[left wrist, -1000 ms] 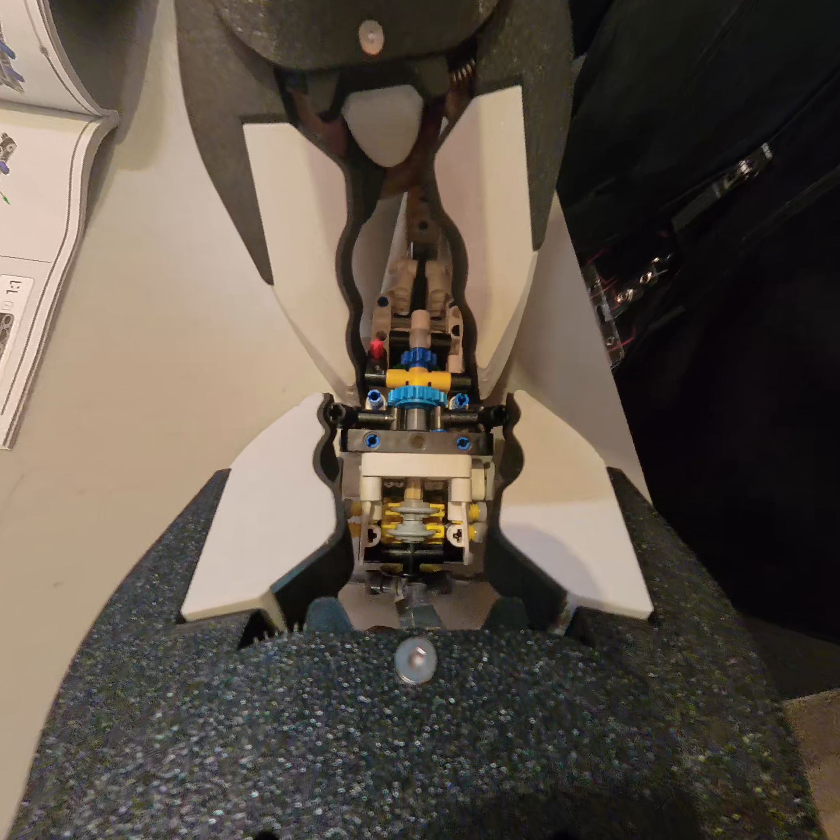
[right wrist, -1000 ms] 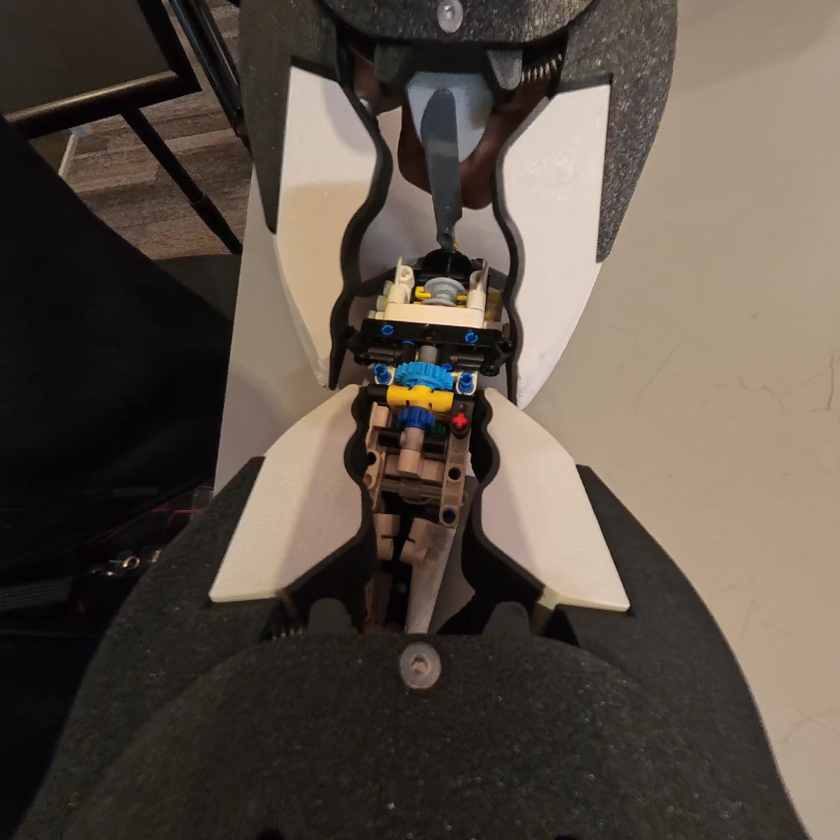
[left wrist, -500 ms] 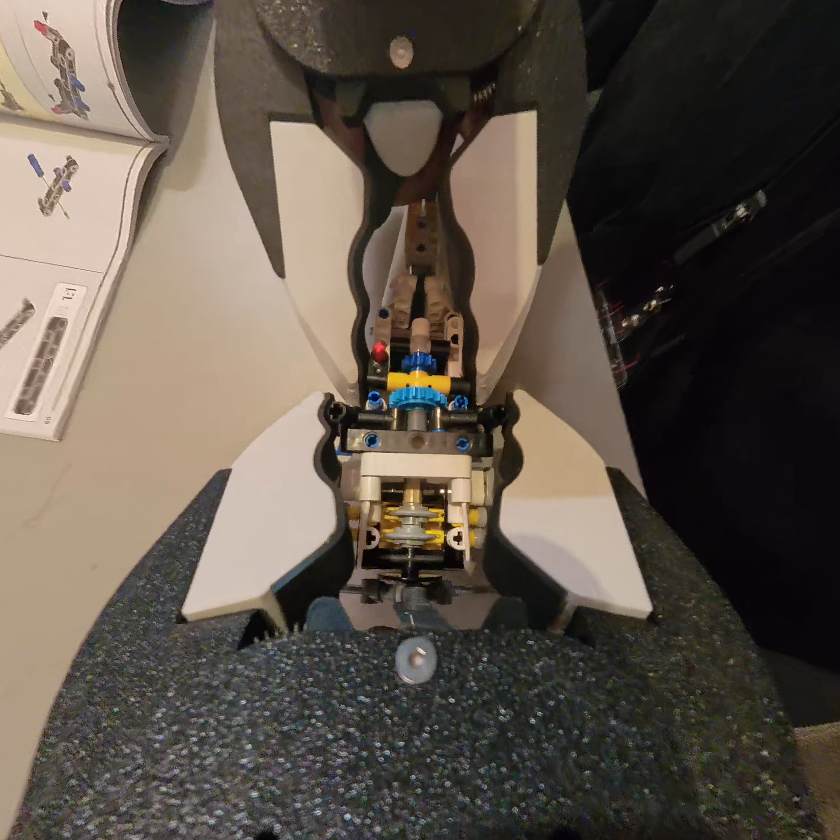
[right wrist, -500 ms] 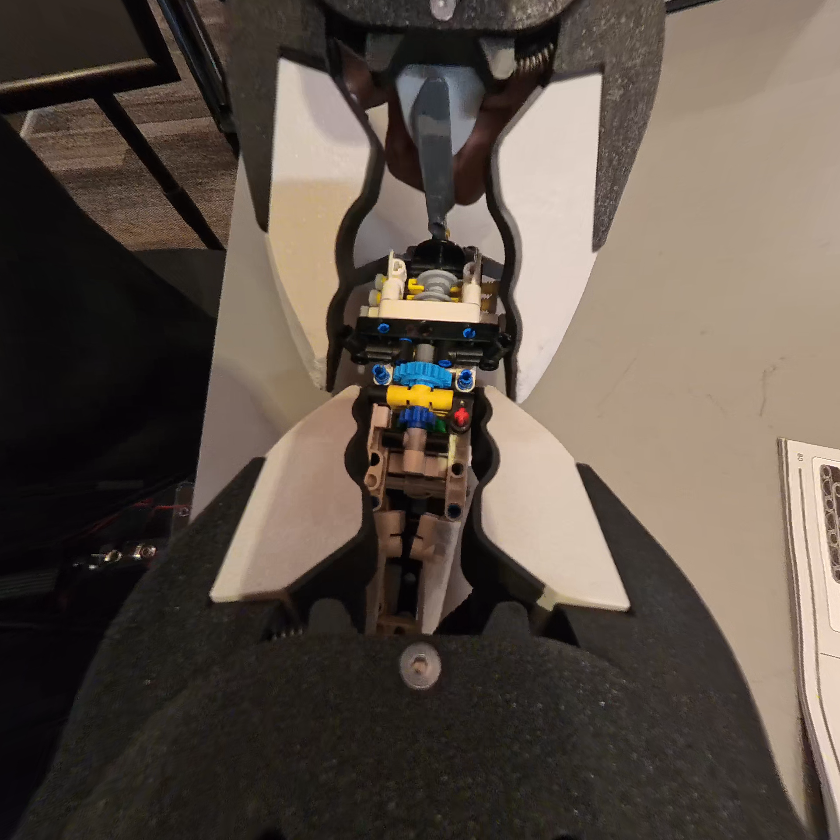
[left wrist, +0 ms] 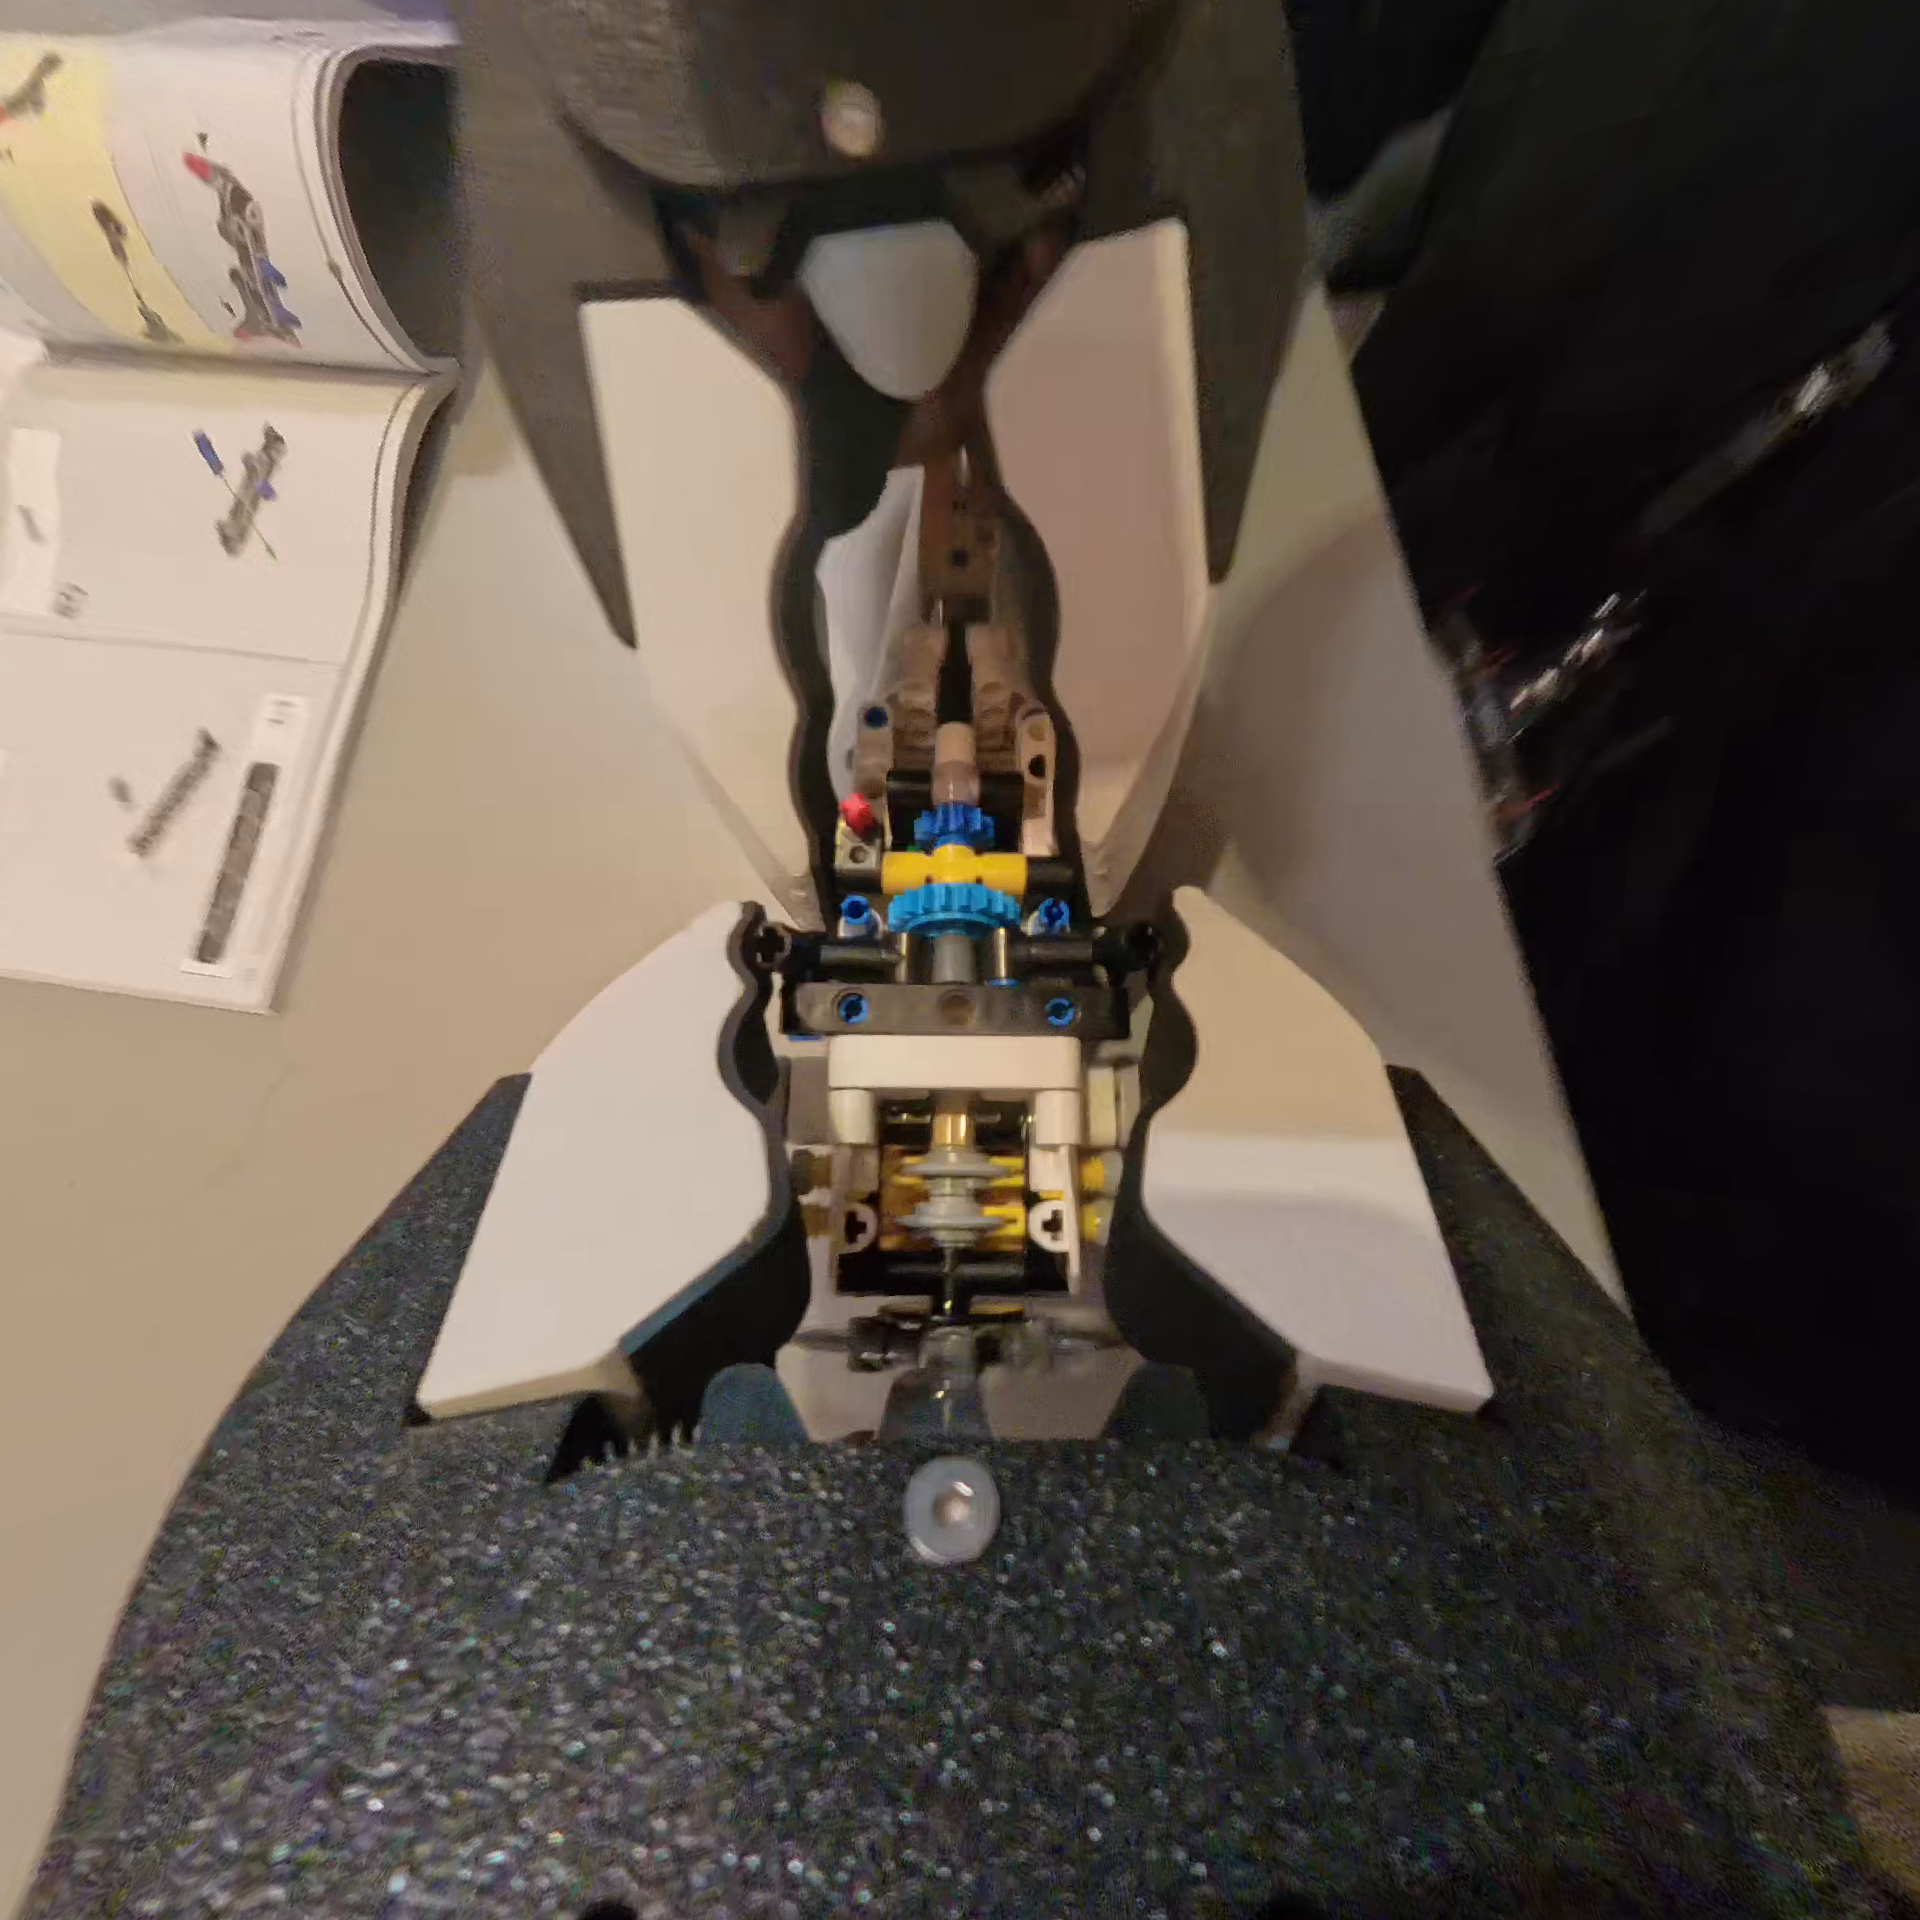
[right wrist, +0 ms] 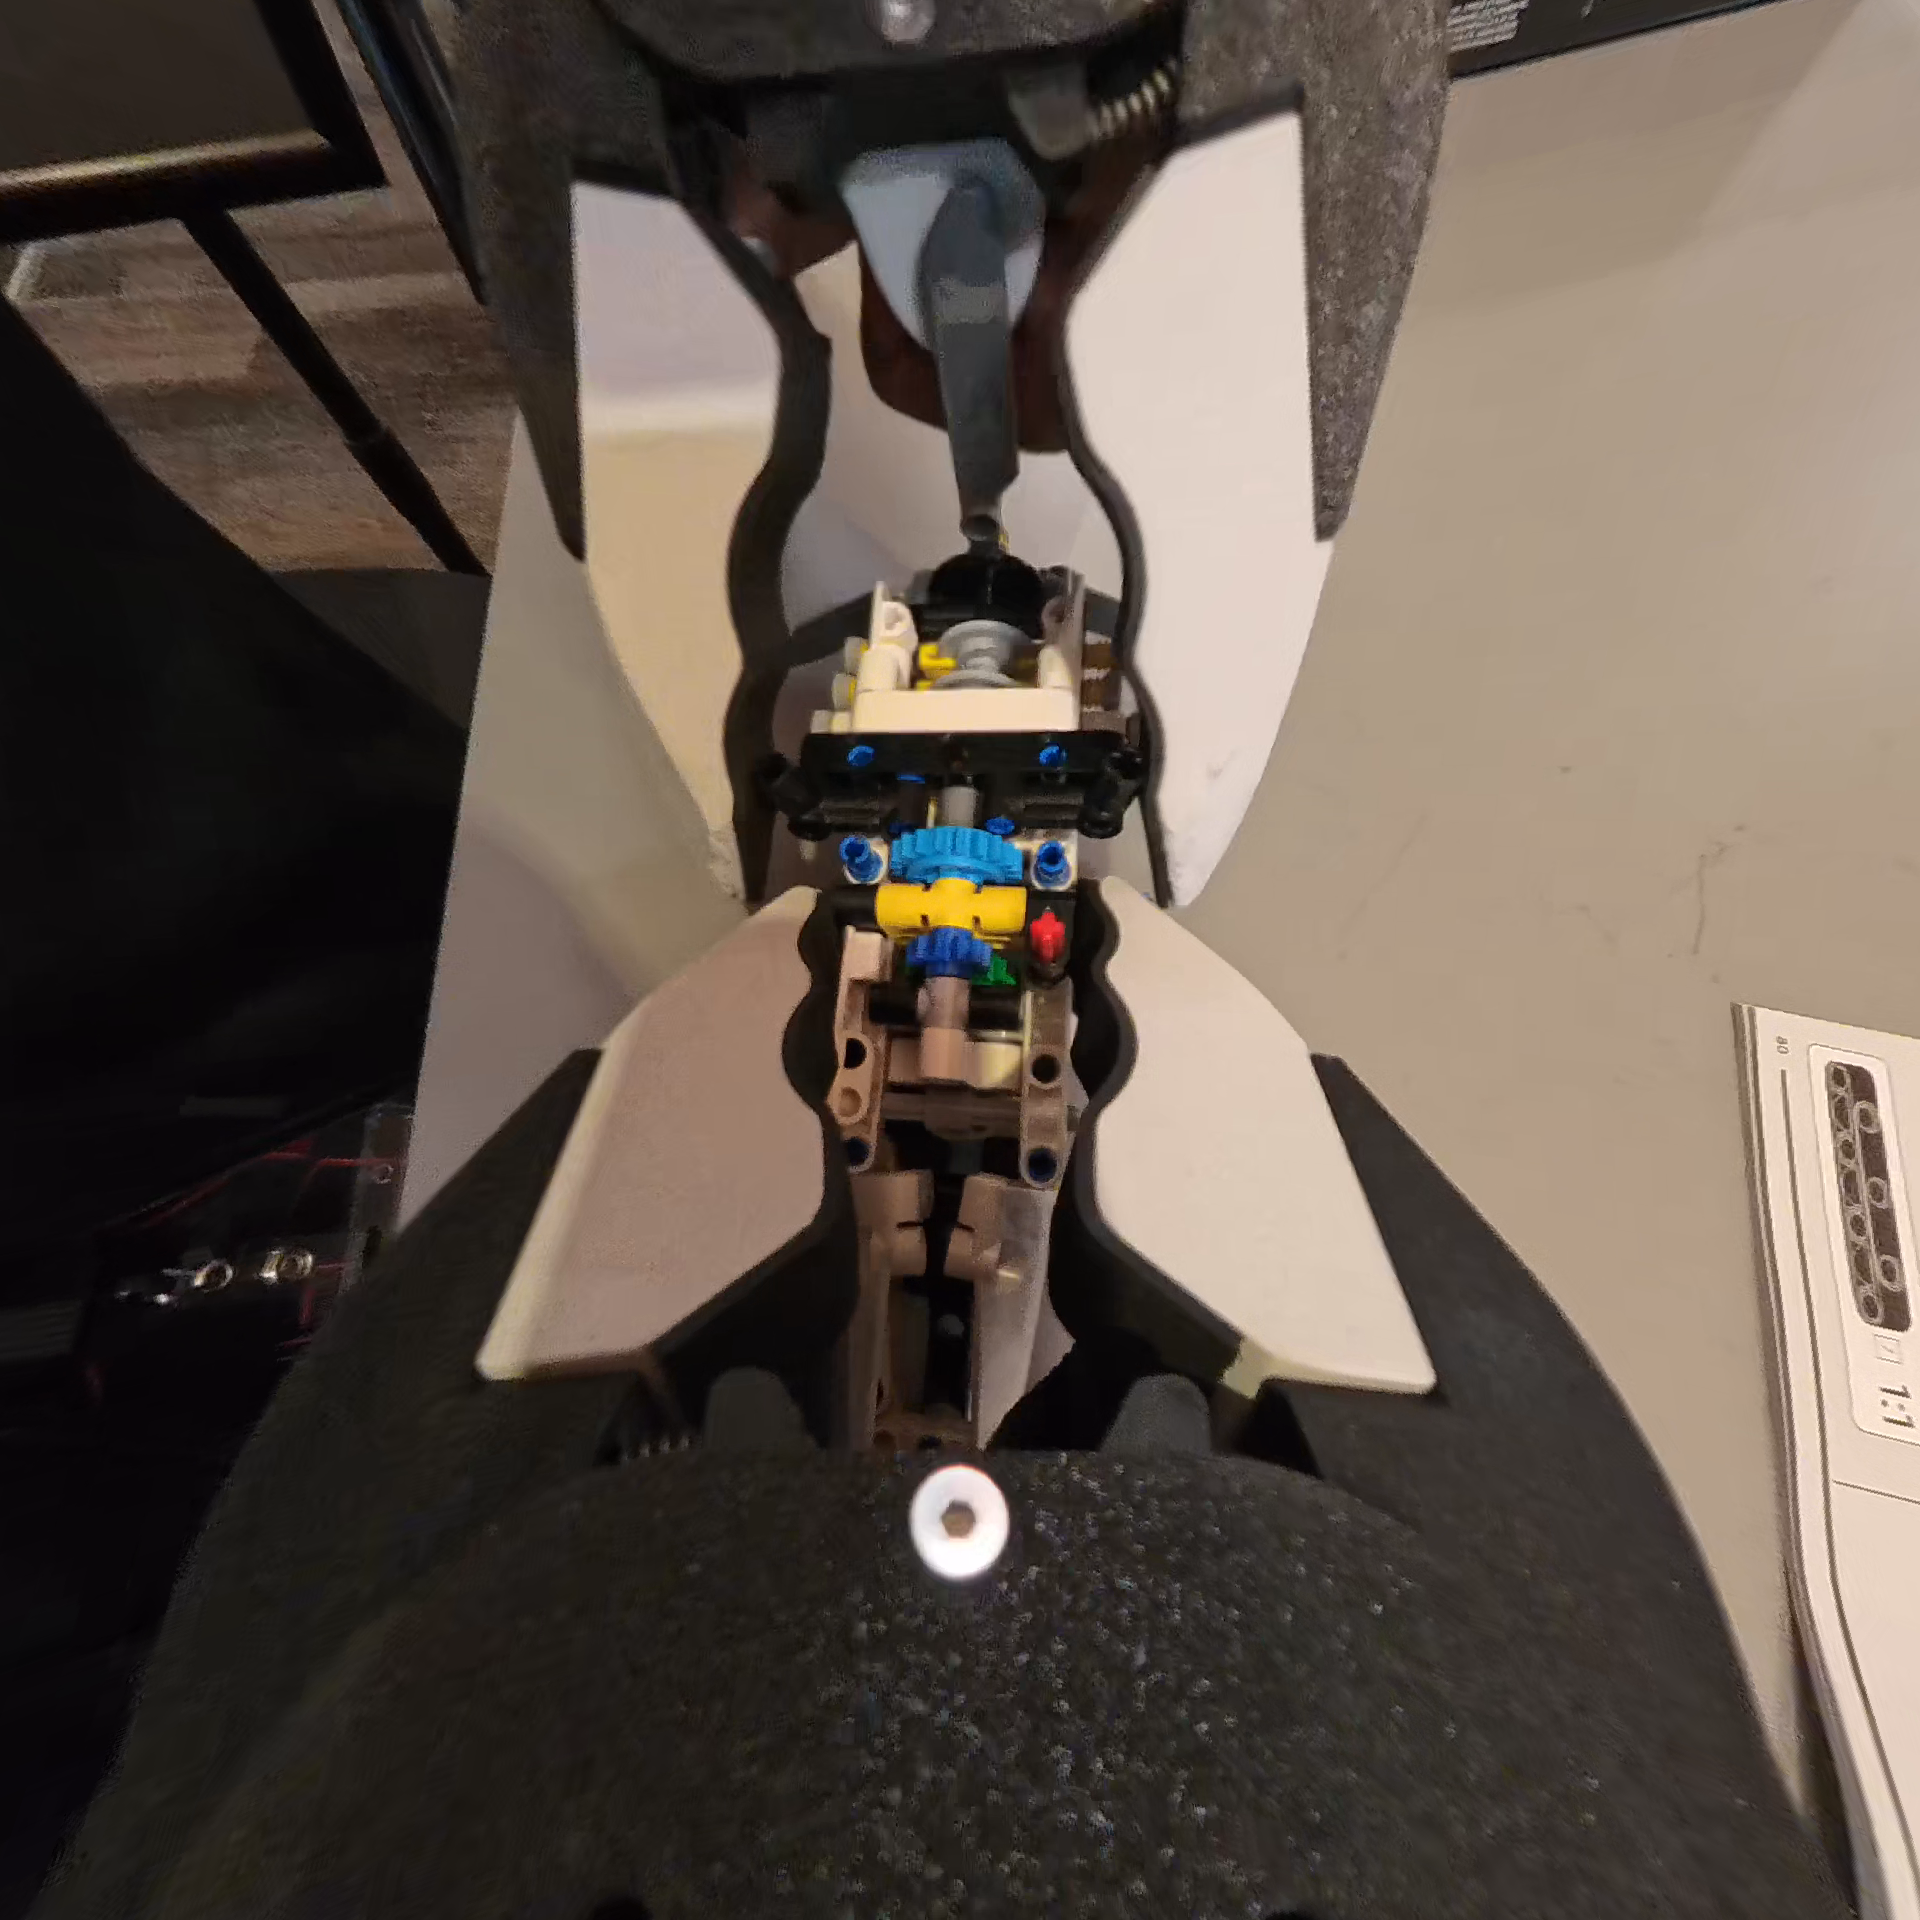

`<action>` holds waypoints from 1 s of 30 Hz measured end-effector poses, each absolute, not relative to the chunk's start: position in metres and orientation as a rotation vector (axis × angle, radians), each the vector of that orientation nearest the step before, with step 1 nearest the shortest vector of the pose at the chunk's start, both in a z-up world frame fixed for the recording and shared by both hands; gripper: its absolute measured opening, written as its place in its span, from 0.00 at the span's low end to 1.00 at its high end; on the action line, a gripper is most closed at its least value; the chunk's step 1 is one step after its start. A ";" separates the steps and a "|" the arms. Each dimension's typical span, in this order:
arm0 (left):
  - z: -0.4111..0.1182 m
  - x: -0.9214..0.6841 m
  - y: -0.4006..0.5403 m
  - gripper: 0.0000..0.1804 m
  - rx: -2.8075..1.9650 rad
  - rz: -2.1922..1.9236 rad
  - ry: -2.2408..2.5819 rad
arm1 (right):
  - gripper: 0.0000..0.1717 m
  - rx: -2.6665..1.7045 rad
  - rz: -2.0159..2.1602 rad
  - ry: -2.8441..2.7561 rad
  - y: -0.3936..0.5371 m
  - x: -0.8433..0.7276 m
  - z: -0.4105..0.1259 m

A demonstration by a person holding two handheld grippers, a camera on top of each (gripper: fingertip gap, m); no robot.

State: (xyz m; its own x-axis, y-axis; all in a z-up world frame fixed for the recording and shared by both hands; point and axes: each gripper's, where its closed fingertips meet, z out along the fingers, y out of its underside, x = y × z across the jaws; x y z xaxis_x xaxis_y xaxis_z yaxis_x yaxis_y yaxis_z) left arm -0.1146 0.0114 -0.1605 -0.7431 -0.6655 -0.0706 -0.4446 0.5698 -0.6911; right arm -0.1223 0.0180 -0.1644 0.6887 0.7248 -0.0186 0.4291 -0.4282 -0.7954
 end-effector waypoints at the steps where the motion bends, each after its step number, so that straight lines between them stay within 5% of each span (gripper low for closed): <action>1: -0.163 -0.115 0.012 0.40 -0.838 -0.880 2.492 | 0.26 -2.089 0.457 -0.887 0.017 -0.122 -0.166; 15: -0.158 -0.114 0.011 0.40 -0.838 -0.918 2.456 | 0.26 -2.071 0.472 -0.872 0.018 -0.121 -0.162; 18: -0.151 -0.116 0.009 0.41 -1.026 -1.116 2.471 | 0.27 -2.122 0.421 -0.902 0.016 -0.117 -0.171; 20: -0.093 -0.107 0.013 0.40 -1.181 -1.568 2.225 | 0.25 -2.151 0.357 -0.870 0.019 -0.104 -0.174; 22: -0.118 -0.100 0.051 0.41 -1.234 -1.127 2.285 | 0.25 -2.166 0.326 -0.850 0.020 -0.098 -0.173; 30: -0.133 -0.103 0.035 0.41 -1.161 -1.202 2.319 | 0.25 -2.151 0.382 -0.927 0.018 -0.103 -0.173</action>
State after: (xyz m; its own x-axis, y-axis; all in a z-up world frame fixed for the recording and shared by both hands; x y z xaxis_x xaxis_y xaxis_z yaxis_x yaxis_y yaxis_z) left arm -0.1032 0.0354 -0.1329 -0.6368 -0.7635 0.1077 -0.5282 0.3303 -0.7822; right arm -0.1026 0.0176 -0.1732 0.6929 0.7207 0.0210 0.4969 -0.4563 -0.7382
